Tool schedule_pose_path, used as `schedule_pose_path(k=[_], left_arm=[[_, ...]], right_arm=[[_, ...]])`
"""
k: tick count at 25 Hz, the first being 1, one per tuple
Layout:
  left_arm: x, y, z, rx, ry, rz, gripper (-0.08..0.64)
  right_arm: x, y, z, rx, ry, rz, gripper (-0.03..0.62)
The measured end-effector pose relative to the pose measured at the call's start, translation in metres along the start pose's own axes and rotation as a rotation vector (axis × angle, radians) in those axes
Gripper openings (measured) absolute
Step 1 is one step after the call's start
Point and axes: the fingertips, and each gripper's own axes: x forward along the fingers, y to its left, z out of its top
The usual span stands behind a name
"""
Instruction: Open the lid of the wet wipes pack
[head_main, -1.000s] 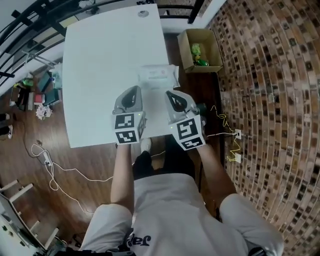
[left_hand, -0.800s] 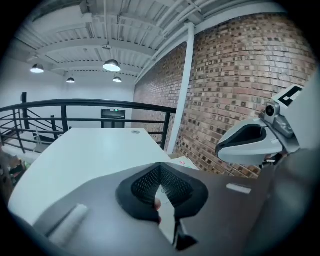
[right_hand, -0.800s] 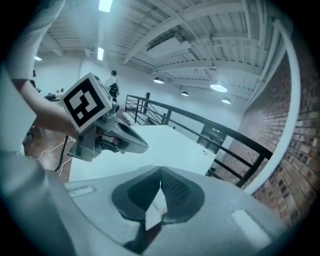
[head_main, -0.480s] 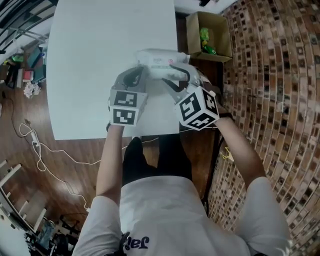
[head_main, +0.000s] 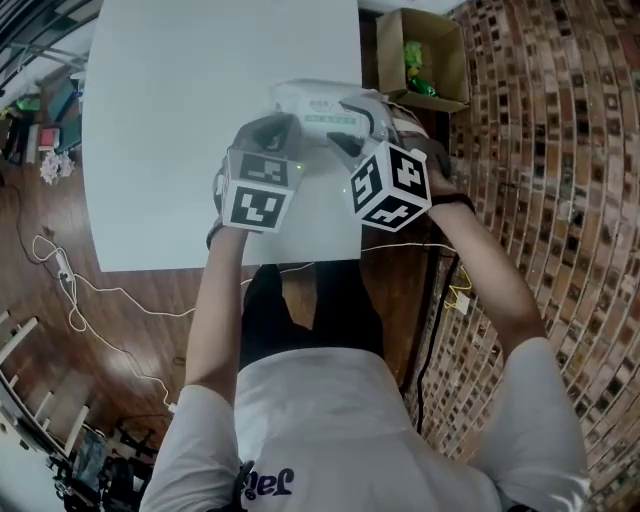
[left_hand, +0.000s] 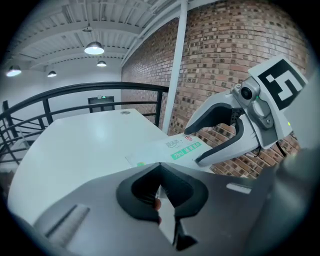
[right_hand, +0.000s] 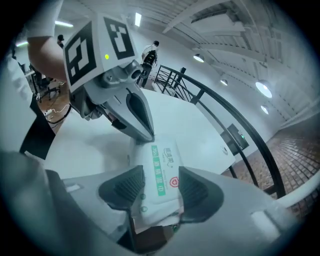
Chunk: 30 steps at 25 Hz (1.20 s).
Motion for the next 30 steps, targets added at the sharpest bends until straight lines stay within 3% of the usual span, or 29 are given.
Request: schedule_pose_path(k=[3, 9, 14, 18, 25, 30], left_arm=[[0.001, 0.001, 0.001, 0.017, 0.021, 0.009, 0.018], [0.003, -0.002, -0.004, 0.032, 0.043, 0.002, 0.018], [0.002, -0.003, -0.004, 0.065, 0.037, 0.011, 0.017], [0.004, -0.002, -0.004, 0.061, 0.017, 0.038, 0.017], [0.007, -0.005, -0.006, 0.044, 0.06, 0.026, 0.017], [0.007, -0.003, -0.007, 0.036, 0.077, 0.04, 0.017]], right_arm=[[0.002, 0.001, 0.0, -0.016, 0.005, -0.002, 0.204], [0.0, 0.01, 0.005, -0.107, 0.004, -0.019, 0.103], [-0.003, 0.014, 0.006, -0.134, 0.013, -0.011, 0.067], [-0.005, 0.014, 0.006, -0.164, 0.02, 0.041, 0.055], [-0.009, 0.018, 0.005, -0.224, 0.032, 0.167, 0.031], [-0.023, 0.002, 0.017, -0.208, -0.002, 0.219, 0.015]])
